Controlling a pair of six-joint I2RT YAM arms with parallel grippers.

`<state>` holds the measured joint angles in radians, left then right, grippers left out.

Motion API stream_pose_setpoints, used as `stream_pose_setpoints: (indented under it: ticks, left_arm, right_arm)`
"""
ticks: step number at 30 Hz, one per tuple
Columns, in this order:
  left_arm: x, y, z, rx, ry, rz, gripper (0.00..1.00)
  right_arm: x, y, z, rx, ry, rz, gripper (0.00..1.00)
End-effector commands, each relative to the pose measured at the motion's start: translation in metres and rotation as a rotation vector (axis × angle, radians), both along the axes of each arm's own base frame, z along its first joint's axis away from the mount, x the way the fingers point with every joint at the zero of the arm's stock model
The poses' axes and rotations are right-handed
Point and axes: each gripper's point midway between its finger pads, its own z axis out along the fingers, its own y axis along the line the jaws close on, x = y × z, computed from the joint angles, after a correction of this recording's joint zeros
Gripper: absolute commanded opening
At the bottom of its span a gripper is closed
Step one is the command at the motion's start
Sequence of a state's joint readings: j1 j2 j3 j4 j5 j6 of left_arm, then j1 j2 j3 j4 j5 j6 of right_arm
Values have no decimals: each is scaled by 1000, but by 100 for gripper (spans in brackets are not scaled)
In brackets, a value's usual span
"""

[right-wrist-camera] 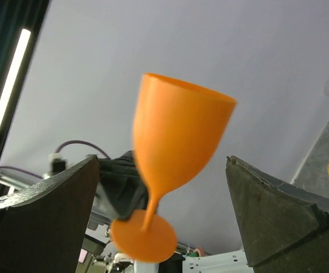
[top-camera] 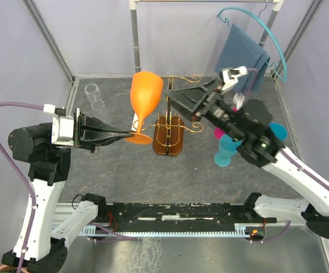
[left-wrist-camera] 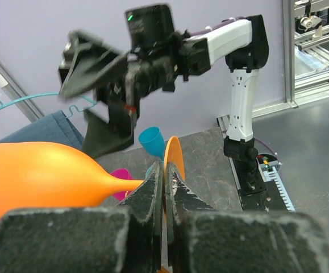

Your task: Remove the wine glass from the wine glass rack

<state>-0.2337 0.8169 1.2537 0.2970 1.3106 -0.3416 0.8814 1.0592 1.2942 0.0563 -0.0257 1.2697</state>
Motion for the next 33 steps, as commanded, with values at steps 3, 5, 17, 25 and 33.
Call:
stream_pose_setpoints:
  ticks: [3, 5, 17, 25, 33]
  left_arm:
    - [-14, 3, 13, -23, -51, 0, 3]
    - [-15, 3, 13, -21, -42, -3, 3]
    - [-11, 1, 4, -16, 19, -18, 3]
    - [-10, 0, 3, -18, 39, -23, 3]
    - [-1, -1, 6, -41, 59, 5, 3]
  right_arm:
    - [13, 35, -6, 7, 20, 77, 100]
    - [17, 38, -5, 17, 14, 74, 100]
    - [22, 63, 8, 98, 4, 160, 100]
    - [22, 63, 15, 167, -21, 175, 100]
    - [17, 29, 19, 197, -52, 92, 100]
